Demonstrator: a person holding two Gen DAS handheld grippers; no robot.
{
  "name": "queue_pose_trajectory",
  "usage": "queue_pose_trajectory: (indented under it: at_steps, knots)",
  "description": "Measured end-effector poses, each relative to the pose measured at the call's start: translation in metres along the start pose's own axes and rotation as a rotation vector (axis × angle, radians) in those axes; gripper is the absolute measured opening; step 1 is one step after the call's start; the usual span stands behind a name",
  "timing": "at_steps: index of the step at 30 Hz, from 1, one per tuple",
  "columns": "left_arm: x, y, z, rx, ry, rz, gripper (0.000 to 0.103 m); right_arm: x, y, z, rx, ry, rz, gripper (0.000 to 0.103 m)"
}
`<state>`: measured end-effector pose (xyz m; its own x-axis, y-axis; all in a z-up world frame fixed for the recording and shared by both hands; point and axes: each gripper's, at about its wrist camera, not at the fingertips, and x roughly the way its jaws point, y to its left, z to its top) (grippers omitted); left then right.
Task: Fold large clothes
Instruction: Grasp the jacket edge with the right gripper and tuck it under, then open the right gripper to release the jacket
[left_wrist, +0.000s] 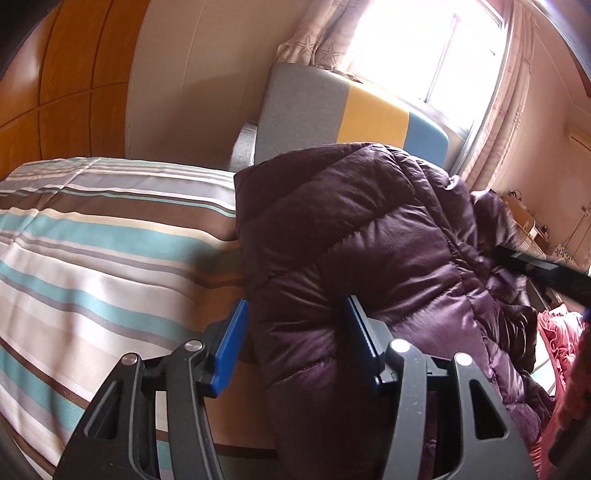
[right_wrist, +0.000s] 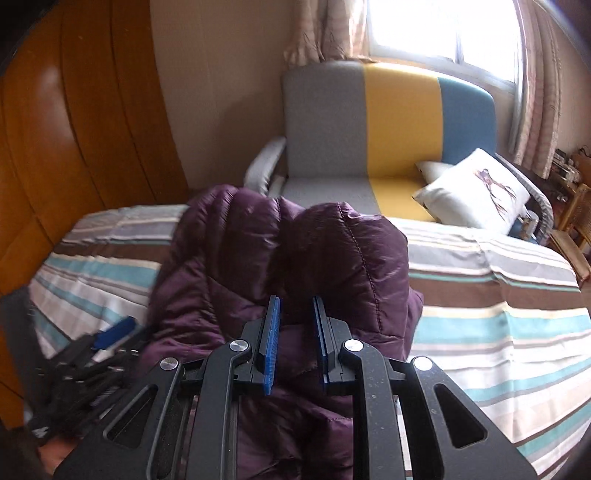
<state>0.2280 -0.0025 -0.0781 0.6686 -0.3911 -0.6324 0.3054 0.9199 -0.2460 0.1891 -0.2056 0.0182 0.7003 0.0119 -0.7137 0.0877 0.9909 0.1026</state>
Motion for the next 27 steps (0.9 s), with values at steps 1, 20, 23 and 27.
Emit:
queue_pose_trajectory:
  at_steps: [1,20,23,27]
  knots:
    - [0.001,-0.003,0.0,0.009,0.001,-0.008,0.053,0.005,-0.005,-0.005,0.008,0.019,-0.017,0.018]
    - [0.018,-0.067,-0.012,0.243,0.013,0.017,0.054,0.048,-0.074,-0.07,0.183,0.082,-0.063,0.018]
    - [0.017,-0.068,-0.01,0.247,0.021,0.018,0.054,0.019,-0.08,-0.067,0.245,0.052,-0.036,0.018]
    - [0.016,-0.072,-0.01,0.246,0.023,0.028,0.054,-0.019,-0.07,-0.051,0.241,-0.032,-0.019,0.018]
